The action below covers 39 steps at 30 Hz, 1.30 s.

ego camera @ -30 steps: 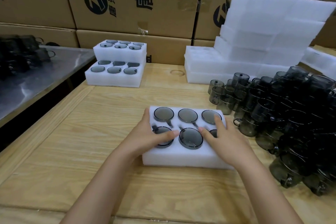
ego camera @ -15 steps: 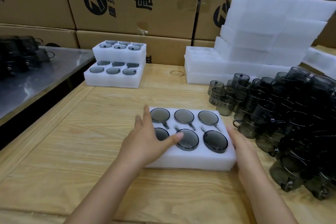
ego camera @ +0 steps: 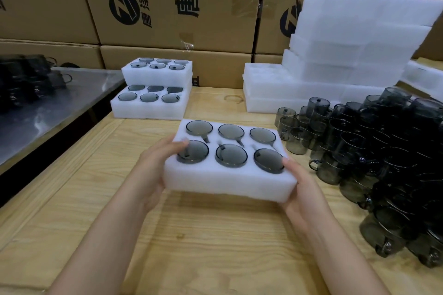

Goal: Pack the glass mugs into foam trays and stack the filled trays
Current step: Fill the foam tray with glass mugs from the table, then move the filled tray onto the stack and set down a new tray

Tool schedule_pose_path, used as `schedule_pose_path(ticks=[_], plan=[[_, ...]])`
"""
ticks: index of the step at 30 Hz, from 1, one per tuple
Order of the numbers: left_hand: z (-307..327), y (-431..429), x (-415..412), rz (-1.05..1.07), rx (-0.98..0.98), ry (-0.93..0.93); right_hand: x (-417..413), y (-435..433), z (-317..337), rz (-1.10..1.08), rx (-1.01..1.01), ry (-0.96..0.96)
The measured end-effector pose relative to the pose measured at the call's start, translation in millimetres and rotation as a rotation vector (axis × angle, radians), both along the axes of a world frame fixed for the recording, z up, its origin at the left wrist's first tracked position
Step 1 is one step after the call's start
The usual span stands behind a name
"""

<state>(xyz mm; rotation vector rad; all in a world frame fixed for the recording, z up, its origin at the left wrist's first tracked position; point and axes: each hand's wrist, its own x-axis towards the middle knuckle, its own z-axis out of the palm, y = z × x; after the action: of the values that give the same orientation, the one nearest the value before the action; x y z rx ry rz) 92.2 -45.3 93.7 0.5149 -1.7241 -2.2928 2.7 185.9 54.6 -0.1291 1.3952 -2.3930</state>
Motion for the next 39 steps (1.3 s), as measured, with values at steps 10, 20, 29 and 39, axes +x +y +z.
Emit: schedule_pose_path(ticks=[10, 20, 29, 39], plan=[[-24, 46, -41, 0.386, 0.532, 0.034, -13, -57, -3, -0.154, -0.1, 0.025], [19, -46, -104, 0.719, 0.486, 0.118, -6, -73, -23, -0.082, 0.208, 0.236], [46, -130, -166, 0.844, 0.485, 0.073, -8, -72, -26, 0.044, 0.467, 0.387], [18, -196, -209, 0.956, 0.383, -0.036, -8, -73, -26, 0.067, 0.614, 0.469]])
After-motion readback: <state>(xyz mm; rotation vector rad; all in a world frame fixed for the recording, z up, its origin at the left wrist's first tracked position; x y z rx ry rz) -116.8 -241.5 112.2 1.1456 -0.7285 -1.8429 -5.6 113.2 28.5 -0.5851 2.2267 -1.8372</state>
